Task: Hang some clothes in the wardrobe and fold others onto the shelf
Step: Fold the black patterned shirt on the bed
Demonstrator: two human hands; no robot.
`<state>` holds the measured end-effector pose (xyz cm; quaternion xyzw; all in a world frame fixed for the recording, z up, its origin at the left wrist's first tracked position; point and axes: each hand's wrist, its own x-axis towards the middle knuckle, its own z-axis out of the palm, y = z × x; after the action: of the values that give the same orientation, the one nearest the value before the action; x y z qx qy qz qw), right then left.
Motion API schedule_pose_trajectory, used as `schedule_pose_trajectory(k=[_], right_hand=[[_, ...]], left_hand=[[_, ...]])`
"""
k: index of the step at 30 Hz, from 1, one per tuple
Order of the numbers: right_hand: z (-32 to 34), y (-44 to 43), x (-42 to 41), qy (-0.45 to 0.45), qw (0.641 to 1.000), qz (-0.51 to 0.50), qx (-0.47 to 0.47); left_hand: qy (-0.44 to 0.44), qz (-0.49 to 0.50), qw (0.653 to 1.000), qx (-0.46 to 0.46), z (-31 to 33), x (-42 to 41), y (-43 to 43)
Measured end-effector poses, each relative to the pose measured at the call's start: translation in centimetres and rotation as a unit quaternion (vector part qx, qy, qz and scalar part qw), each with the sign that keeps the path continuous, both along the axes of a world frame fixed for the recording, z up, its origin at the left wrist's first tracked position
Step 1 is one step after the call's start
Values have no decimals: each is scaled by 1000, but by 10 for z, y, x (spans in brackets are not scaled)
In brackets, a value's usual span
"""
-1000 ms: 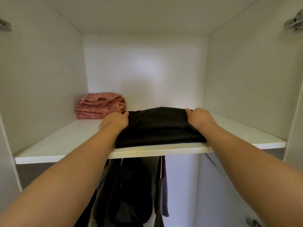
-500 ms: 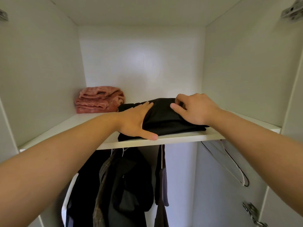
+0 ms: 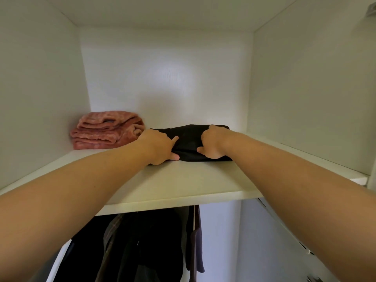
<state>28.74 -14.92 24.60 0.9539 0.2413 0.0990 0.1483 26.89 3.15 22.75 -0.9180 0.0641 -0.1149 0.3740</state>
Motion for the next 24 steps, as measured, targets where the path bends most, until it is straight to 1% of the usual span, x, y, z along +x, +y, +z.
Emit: schedule_pose_trajectory(k=[3, 5, 7, 10, 15, 24], right_hand=[[3, 11, 33, 27, 999, -20, 17], [7, 19, 56, 52, 996, -31, 69], [7, 25, 79, 67, 990, -33, 119], [1, 38, 111, 68, 987, -30, 140], [-1, 55, 152, 69, 985, -27, 159], [-8, 65, 187, 64, 987, -16, 145]], left_hand=[[51, 48, 993, -98, 3, 36, 15], [73, 81, 980, -164, 8, 58, 26], [89, 114, 970, -197, 10, 78, 35], [95, 145, 963, -206, 11, 109, 44], [95, 167, 956, -222, 7, 149, 57], [87, 197, 945, -247, 4, 171, 59]])
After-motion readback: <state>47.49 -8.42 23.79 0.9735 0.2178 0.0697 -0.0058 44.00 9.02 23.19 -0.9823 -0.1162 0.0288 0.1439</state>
